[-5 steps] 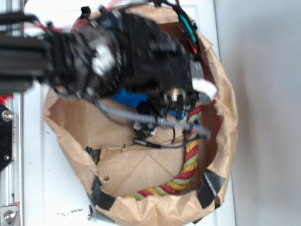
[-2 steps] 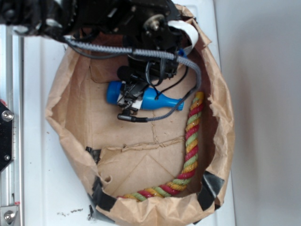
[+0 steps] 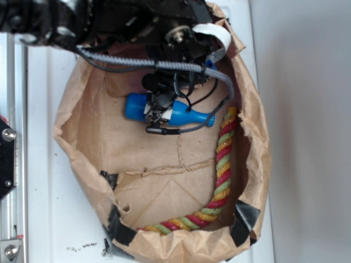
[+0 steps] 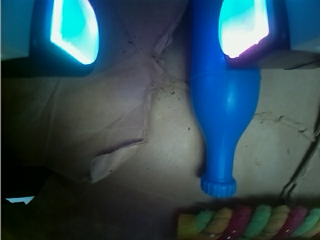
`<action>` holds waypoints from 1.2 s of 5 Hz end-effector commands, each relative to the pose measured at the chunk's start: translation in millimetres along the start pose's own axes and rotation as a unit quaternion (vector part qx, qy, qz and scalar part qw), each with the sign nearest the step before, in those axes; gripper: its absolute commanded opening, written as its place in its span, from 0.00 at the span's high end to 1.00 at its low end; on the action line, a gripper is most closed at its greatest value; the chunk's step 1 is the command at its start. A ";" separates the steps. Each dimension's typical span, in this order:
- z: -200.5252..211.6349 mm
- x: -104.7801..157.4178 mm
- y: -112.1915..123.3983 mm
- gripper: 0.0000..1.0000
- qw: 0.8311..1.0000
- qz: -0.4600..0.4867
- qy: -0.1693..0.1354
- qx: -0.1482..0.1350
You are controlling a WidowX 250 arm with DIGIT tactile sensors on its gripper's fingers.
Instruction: Grab the blue bottle.
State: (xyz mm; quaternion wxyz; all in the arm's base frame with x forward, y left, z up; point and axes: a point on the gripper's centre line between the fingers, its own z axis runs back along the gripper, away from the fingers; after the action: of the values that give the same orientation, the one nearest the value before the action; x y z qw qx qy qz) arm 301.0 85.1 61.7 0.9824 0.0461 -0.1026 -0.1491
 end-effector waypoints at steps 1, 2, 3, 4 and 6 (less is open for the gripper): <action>10.9 3.7 -11.4 0.00 1.000 -0.026 -0.004 -0.014; 24.4 -1.2 -9.2 0.00 0.999 -0.029 -0.009 -0.039; 31.9 -1.9 -10.1 0.00 0.998 -0.028 -0.008 -0.051; 28.7 -2.0 -15.2 0.00 0.999 -0.030 -0.008 -0.038; 10.7 4.1 -28.4 0.00 0.999 -0.034 0.013 -0.013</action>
State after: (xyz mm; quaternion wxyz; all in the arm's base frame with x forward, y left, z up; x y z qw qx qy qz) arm 288.9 59.6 62.0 0.9801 0.0317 -0.0723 -0.1821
